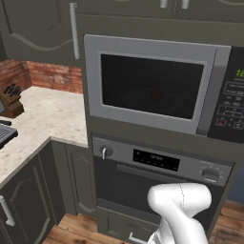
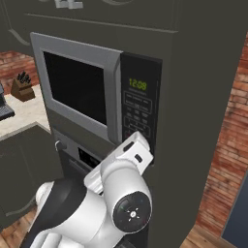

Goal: Transport the fish from the fridge to the microwave and turn on the microwave.

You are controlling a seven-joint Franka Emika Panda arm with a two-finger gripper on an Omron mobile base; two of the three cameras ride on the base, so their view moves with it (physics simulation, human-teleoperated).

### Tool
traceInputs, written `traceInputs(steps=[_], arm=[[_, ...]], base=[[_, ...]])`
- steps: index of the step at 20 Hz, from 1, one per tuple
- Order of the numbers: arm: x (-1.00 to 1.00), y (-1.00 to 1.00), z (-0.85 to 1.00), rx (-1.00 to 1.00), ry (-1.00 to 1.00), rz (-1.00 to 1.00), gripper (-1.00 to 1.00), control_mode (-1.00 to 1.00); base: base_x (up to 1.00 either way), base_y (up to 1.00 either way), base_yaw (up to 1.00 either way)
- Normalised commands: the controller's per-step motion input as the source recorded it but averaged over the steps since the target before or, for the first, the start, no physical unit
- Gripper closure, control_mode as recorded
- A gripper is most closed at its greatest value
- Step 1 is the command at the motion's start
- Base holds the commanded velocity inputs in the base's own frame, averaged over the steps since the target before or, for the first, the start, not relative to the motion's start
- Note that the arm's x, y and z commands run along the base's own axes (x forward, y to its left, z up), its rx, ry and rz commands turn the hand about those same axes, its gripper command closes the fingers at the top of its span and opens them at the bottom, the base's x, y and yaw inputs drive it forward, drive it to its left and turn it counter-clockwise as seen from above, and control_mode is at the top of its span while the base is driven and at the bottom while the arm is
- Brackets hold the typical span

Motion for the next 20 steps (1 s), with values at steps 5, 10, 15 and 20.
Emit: traceInputs(steps=[5,10,15,20], arm=[[0.30,0.00,-0.22,-0.02,-0.08,0.00,1.00,-1.00],[0.24,0.00,-0.11,0.00,-0.12,0.00,1.00,-1.00],[0.19,0.00,-0.14,0.00,-0.10,0.00,1.00,-1.00],[0.24,-0.06,-0.17,0.00,-0.06,0.00,1.00,-1.00]], base=[[0.00,0.00,0.00],[0.00,0.00,0.00],[0.00,0.00,0.00],[0.00,0.00,0.00]])
